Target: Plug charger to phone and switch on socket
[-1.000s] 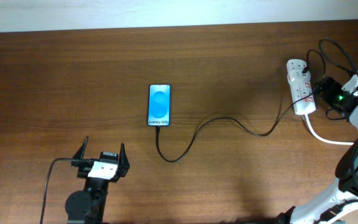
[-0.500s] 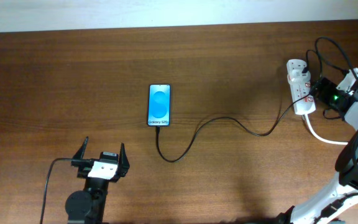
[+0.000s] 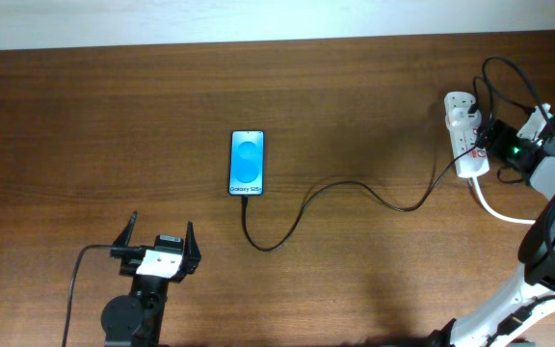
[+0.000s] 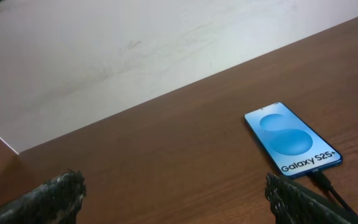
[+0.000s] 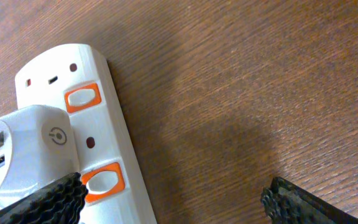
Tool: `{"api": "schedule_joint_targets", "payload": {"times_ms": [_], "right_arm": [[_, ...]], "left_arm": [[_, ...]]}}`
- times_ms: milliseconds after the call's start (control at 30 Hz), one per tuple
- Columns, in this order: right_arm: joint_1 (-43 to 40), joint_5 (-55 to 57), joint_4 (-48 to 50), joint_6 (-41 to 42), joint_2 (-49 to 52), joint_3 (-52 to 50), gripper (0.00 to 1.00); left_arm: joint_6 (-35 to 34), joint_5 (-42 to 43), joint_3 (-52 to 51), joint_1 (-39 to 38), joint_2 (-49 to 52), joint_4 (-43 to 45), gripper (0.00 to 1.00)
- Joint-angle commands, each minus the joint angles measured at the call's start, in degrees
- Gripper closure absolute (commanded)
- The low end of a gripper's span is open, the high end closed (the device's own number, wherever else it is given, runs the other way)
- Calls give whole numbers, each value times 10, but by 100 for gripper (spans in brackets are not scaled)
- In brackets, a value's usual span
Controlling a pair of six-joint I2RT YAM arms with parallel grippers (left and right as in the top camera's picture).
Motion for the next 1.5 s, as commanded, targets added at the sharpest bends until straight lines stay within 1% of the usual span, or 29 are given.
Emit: {"api": "schedule_joint_targets", "payload": {"times_ms": [0, 533, 667, 867, 1467], "right_arm": [[6, 19, 7, -9, 12, 9, 4], [7, 18, 11, -9, 14, 9, 4], [20, 19, 11, -39, 23, 9, 4], [31, 44, 13, -39, 28, 9, 4], [36, 31, -24, -21, 28, 9, 4]], "left_arm": [[-4, -2, -2, 0, -4, -2, 1], [-4, -2, -2, 0, -4, -2, 1], [-4, -2, -2, 0, -4, -2, 1], [-4, -2, -2, 0, -4, -2, 1], [-4, -2, -2, 0, -4, -2, 1]]}}
